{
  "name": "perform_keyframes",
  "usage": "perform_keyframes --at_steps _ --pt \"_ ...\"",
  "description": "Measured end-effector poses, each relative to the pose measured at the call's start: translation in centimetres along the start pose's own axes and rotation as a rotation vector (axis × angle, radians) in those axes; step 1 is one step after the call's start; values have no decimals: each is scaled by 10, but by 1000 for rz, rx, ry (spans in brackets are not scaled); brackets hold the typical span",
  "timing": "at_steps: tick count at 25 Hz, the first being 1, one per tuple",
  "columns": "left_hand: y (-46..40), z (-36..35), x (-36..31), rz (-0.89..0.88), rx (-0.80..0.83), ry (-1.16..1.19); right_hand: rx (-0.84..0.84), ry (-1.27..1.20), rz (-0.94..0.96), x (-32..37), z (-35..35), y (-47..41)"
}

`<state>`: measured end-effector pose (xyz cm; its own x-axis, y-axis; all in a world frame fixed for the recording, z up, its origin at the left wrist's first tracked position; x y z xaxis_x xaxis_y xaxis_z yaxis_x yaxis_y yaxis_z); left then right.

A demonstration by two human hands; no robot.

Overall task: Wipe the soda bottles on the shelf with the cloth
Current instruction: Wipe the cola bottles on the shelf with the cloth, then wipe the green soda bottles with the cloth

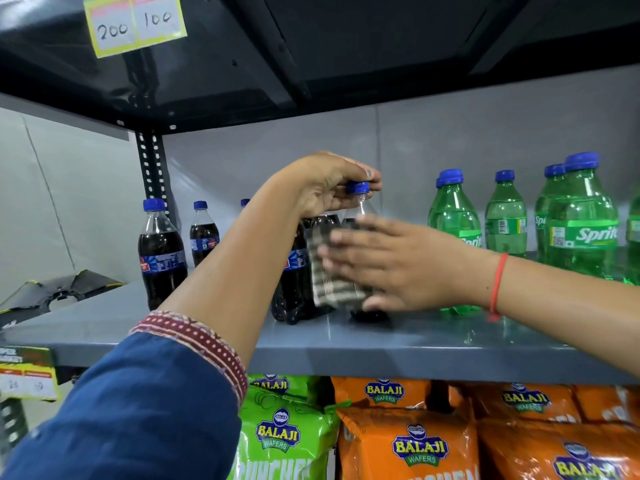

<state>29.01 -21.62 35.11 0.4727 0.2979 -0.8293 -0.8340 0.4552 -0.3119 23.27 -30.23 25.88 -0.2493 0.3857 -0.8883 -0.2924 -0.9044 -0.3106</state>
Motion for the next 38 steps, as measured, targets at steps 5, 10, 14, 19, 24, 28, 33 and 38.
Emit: perform_keyframes --at_steps 5,10,14,19,24,28,33,38 --pt "0 0 0 -1 5 -14 48 11 55 3 -1 -1" --pt "1 0 0 7 12 -12 17 -8 42 1 -2 3" --pt "1 1 0 24 41 -17 -8 -65 -18 -3 -2 6" --pt "-3 2 1 31 50 -15 48 -114 27 2 -1 13" --pt "-4 4 2 44 45 -13 32 -193 50 10 5 31" --pt "-3 3 -1 65 49 -24 14 -266 29 19 18 42" --pt "3 2 -27 -120 -144 -341 12 -273 -58 12 41 76" --pt "15 -51 -84 -510 -259 -410 67 -242 -212 -6 47 120"
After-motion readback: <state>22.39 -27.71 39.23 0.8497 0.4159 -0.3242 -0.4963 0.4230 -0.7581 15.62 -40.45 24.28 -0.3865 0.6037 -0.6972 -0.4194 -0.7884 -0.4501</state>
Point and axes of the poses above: each hand's wrist, its own y-axis away from the middle knuckle, its own z-axis out of the back of the hand, x = y × z, the point moved 4 cm from there along -y, towards the middle knuckle, and after that the axes turned 11 degrees about -y, right-handed, at the moved point
